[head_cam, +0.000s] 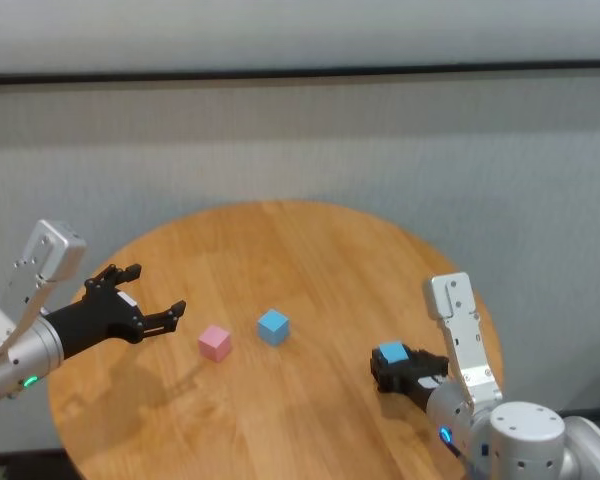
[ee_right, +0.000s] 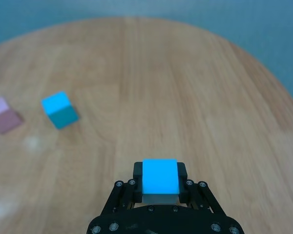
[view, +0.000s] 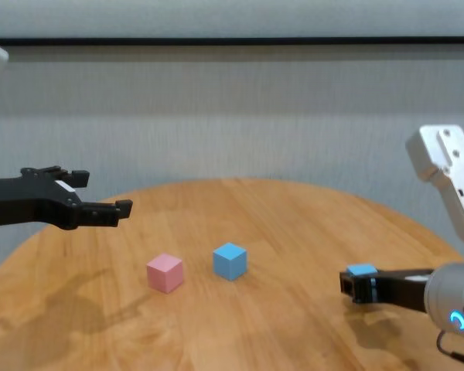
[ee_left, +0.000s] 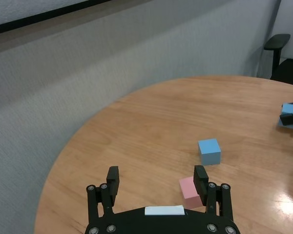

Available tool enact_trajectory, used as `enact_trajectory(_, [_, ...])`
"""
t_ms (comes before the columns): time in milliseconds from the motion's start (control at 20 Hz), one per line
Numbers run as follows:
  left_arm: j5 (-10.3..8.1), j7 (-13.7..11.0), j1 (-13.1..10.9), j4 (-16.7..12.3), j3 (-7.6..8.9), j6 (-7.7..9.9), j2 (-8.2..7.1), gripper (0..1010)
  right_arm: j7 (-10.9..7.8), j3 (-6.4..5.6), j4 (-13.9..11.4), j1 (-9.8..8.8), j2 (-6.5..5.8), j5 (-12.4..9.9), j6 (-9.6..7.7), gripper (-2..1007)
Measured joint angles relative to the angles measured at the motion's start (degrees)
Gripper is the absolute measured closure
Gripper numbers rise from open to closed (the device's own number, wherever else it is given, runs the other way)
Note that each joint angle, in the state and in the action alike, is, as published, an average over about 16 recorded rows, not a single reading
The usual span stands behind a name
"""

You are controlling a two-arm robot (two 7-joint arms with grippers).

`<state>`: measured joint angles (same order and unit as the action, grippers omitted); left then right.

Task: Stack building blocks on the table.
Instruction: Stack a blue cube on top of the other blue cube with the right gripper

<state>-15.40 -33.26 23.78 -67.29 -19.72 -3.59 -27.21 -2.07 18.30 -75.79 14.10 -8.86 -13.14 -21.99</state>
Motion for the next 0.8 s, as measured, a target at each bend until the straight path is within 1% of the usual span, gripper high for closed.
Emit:
enact_trajectory(100, [0.0,0.0,0.0,0.0,0.0,0.0,0.0,8,-1.96,-0.05,-0.35,0.27,-0.71,0.04,0.96,633])
enact_trajectory(200, [0.0,0.0,0.0,0.0,0.0,0.0,0.0,8,-4.41,-0.04,-0.58,0.72,-1.59,-0.01,2.16,637])
enact_trajectory(400, [0.0,0.0,0.0,0.0,0.0,0.0,0.0,8,-10.63,0.28,-0.23,2.34,-3.81,-0.5,5.27,637])
enact_trajectory(600, [0.0,0.0,0.0,0.0,0.01,0.0,0.0,8,-17.44,1.0,1.64,4.93,-6.05,-1.42,8.73,637])
enact_trajectory(800, [0.0,0.0,0.0,0.0,0.01,0.0,0.0,8,-23.44,2.13,5.12,8.2,-7.56,-2.47,11.84,637])
